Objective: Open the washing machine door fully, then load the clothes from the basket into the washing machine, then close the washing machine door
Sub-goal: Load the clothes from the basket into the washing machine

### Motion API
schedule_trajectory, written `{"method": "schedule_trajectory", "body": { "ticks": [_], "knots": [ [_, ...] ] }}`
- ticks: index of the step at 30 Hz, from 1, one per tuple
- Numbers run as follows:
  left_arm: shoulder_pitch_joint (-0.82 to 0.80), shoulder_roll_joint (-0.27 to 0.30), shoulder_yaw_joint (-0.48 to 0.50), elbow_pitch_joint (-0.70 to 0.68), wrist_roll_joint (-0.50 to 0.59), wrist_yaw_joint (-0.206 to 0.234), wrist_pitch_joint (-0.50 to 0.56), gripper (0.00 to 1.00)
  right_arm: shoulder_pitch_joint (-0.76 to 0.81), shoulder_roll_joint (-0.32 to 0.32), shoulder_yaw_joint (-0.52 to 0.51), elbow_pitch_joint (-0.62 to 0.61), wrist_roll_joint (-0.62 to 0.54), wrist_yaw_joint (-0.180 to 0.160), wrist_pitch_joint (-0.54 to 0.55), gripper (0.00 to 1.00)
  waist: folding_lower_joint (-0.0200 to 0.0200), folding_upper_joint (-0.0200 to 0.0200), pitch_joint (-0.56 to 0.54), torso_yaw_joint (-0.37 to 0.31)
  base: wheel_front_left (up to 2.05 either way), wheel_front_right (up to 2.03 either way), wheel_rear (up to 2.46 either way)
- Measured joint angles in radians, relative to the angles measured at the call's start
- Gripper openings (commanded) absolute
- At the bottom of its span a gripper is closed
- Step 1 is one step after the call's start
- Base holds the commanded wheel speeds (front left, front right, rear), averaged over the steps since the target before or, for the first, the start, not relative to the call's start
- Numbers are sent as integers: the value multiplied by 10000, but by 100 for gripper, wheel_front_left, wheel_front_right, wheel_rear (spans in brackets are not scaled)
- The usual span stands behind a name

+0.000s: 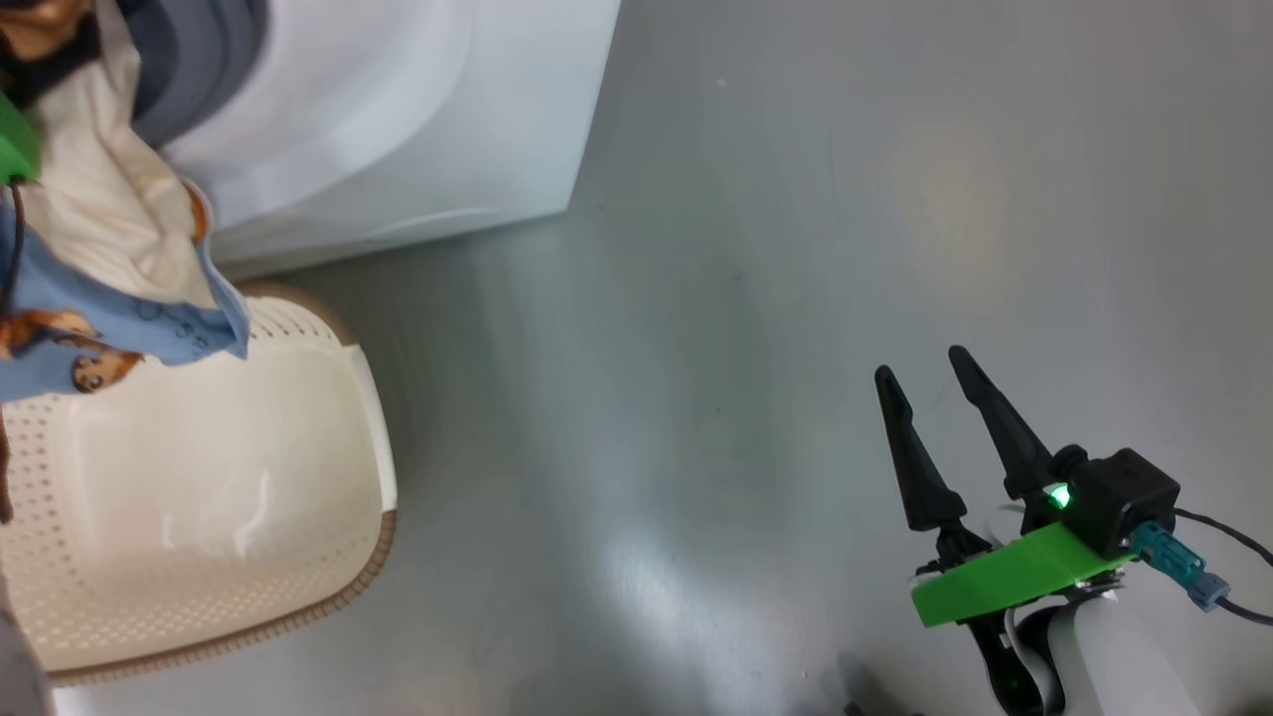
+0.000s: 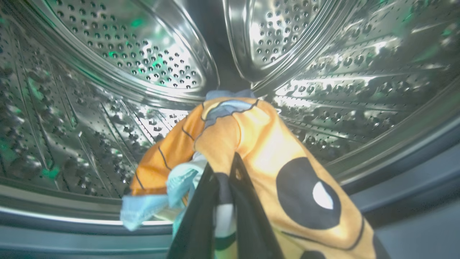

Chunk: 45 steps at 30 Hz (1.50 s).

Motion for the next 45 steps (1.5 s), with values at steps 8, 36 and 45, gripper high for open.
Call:
{"method": "schedule_trajectory", "body": {
  "ticks": [8,36,45],
  "knots": [
    [-1005,17,-219,704,13,21,-523,0,-256,161,25,-46,0,0,0,100,0,0,853,-8,0,0,0],
    [-1617,117,-213,-955,-94,428,-1406,100,-495,240,35,-56,0,0,0,100,0,0,1382,96,0,0,0],
    [-1095,-201,-104,-1007,-293,424,-1406,100,-593,221,-17,-44,0,0,0,100,0,0,1005,294,0,0,0]
  ]
}}
